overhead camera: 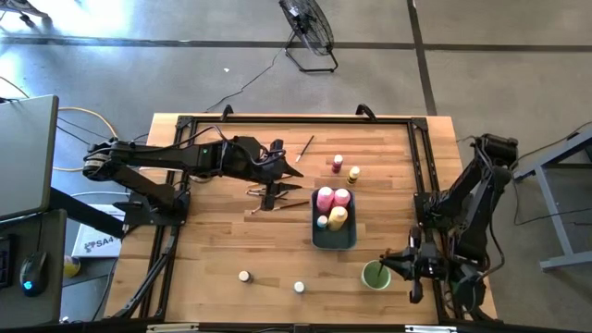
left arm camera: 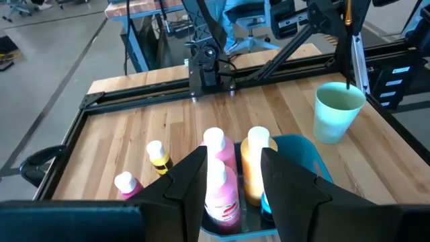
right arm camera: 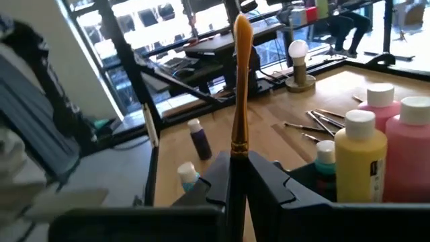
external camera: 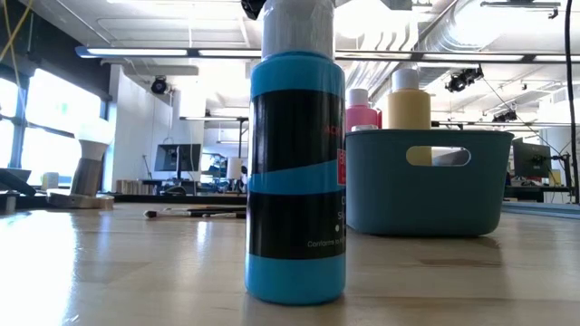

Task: Pick & Place Paint Supplies
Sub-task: Put the black and gold paint brush into the green cup, then put the black and silver paint brush into the green cup

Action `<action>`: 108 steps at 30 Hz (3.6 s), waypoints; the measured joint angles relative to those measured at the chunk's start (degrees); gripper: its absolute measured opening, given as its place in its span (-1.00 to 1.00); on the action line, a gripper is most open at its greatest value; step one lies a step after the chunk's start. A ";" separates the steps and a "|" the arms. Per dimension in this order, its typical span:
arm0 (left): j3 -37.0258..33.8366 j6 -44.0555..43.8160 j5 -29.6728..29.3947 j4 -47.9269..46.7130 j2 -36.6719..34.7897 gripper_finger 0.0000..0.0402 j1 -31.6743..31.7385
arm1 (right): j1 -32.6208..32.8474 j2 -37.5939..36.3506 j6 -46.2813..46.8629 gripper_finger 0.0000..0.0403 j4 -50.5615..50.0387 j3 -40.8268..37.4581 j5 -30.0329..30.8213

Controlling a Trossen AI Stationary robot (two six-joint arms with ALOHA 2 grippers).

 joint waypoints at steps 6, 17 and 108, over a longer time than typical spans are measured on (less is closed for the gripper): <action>0.00 -0.20 0.04 0.02 0.00 -0.31 0.00 | 0.69 0.00 1.00 -0.90 -5.48 0.00 0.12; 0.00 -0.46 0.17 0.07 0.02 -0.31 0.00 | -0.27 5.39 8.29 -0.90 -11.44 0.02 -2.36; 0.07 0.85 -1.03 -2.27 0.48 -0.31 0.02 | -0.34 -17.86 -28.42 -0.36 -0.21 0.02 -5.17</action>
